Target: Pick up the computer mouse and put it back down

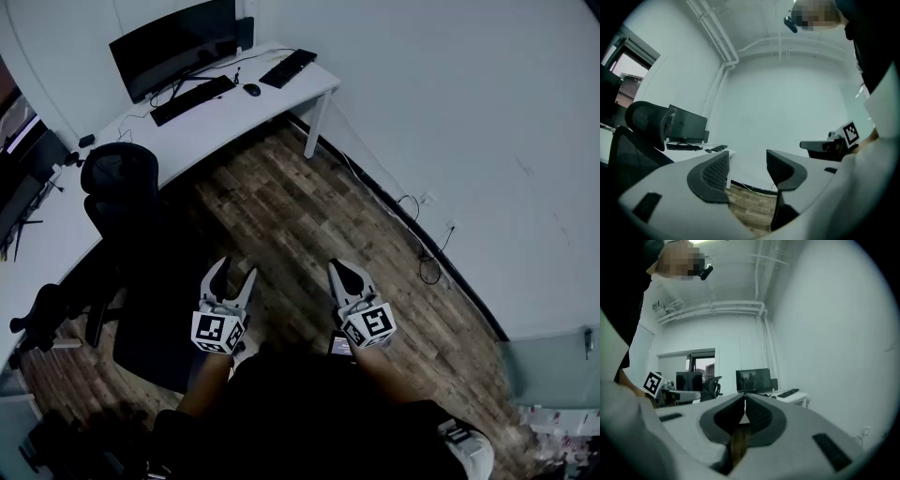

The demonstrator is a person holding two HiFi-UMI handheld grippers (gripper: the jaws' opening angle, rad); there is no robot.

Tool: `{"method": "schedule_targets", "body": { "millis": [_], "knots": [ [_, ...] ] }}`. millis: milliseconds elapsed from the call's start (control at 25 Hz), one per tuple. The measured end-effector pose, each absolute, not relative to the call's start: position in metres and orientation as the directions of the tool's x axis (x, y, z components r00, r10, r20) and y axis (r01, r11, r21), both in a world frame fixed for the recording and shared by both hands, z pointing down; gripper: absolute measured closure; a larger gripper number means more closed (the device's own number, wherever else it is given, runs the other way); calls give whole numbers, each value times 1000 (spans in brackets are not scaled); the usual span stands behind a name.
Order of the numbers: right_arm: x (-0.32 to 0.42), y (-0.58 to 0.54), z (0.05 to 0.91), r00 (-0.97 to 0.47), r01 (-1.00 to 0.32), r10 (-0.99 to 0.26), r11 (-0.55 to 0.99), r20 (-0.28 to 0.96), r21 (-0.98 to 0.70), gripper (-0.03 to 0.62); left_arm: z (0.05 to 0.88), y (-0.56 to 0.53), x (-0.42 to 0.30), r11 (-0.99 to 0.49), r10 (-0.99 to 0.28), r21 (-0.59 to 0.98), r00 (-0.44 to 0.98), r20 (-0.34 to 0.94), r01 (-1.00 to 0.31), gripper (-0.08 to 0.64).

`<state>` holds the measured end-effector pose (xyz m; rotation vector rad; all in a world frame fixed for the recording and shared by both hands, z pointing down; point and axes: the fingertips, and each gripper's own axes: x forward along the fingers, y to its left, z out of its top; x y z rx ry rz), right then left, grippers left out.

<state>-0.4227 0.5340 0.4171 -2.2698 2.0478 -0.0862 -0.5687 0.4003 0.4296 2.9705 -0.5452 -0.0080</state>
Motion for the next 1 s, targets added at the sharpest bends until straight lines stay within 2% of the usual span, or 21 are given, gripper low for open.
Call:
{"method": "schedule_targets", "body": {
  "millis": [240, 480, 600, 720, 1000],
  "knots": [
    [-408, 550, 398, 80, -994, -997, -79, -13, -71, 581, 419, 424, -568, -923, -361, 128, 932, 28, -362, 337],
    [-400, 570, 409, 98, -989, -995, -97, -2, -111, 581, 419, 437, -562, -923, -355, 139, 934, 47, -358, 348],
    [-405, 582, 415, 59, -982, -998, -53, -31, -183, 581, 420, 444, -561, -923, -348, 155, 936, 52, -352, 354],
    [-407, 589, 415, 32, -983, -999, -27, -23, -180, 581, 416, 451, -555, -929, -331, 164, 943, 38, -332, 360],
    [-386, 611, 417, 76, -979, -997, -73, -12, -190, 581, 404, 470, -540, -941, -307, 139, 951, 26, -307, 360]
  ]
}}
